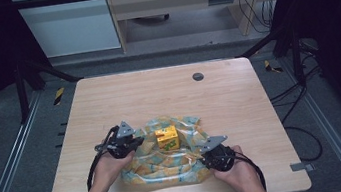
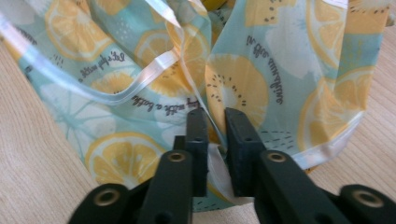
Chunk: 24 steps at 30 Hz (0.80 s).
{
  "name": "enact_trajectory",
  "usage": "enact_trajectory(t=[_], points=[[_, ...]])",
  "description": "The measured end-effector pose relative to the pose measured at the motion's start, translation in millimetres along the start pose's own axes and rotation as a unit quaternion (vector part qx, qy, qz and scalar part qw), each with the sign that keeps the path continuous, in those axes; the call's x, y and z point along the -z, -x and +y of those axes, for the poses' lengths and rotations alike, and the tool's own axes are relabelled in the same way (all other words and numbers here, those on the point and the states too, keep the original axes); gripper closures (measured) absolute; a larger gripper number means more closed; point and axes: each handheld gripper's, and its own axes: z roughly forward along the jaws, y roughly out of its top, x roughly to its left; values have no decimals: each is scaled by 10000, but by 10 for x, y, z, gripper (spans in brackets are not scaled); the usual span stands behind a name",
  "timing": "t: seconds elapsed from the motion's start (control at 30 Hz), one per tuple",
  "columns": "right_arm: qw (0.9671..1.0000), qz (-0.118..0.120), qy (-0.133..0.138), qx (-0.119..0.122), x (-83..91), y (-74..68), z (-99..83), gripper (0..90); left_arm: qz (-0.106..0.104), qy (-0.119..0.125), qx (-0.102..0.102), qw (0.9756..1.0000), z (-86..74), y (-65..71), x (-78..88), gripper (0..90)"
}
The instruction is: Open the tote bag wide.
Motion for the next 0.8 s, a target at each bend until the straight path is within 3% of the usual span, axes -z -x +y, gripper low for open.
enact_trajectory(t=[0.2,0.3,0.47,0.8], points=[[10000,3,2,97,2,8,-16,886,102,143,183,9997,5,-58,30,898],[9996,-175,-51,220,41,47,-32,889,140,170,241,9995,6,-84,28,899],[9993,-318,-54,194,88,151,-80,887,222,172,283,9992,7,-108,-13,900],[9995,-282,-39,100,114,238,-122,874,265,97,279,9992,-8,-103,-96,900]])
